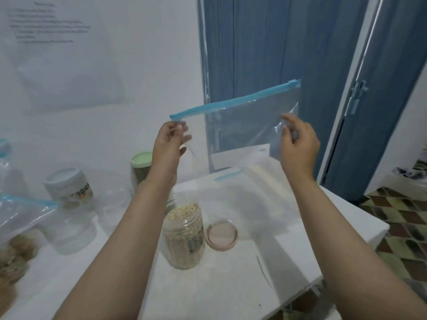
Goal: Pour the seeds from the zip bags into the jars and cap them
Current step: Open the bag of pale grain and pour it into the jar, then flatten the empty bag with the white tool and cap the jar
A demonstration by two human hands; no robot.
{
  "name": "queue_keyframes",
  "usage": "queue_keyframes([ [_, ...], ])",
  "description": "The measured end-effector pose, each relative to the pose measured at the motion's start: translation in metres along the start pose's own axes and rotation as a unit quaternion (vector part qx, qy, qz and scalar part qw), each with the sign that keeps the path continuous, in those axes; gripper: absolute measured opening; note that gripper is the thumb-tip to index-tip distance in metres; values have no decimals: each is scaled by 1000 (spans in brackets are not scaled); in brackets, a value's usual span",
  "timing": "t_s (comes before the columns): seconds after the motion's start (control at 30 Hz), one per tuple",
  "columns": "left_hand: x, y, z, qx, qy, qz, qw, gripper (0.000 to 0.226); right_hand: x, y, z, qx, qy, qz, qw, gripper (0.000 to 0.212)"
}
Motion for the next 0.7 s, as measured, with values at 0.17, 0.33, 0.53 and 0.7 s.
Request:
queue_keyframes([
  [0.17,32,-39,-27,-4,18,74,997,12,64,-9,41,-85,-35,-69,993,28],
  [0.33,49,-55,-93,11,93,165,982,6,88,-33,129,-100,-113,-165,975,26],
  [0.53,57,-82,-155,116,159,210,958,17,77,-46,229,-97,-201,-199,954,26],
  [0.7,46,-90,-209,224,257,162,926,70,67,-69,280,-85,-268,-265,922,33],
])
Point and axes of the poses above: each hand's wrist, its own x-axis towards the middle knuckle, its own y-axis out of the back of the hand, z = x × y, the point moved 6 cm from there along x, towards the middle knuckle
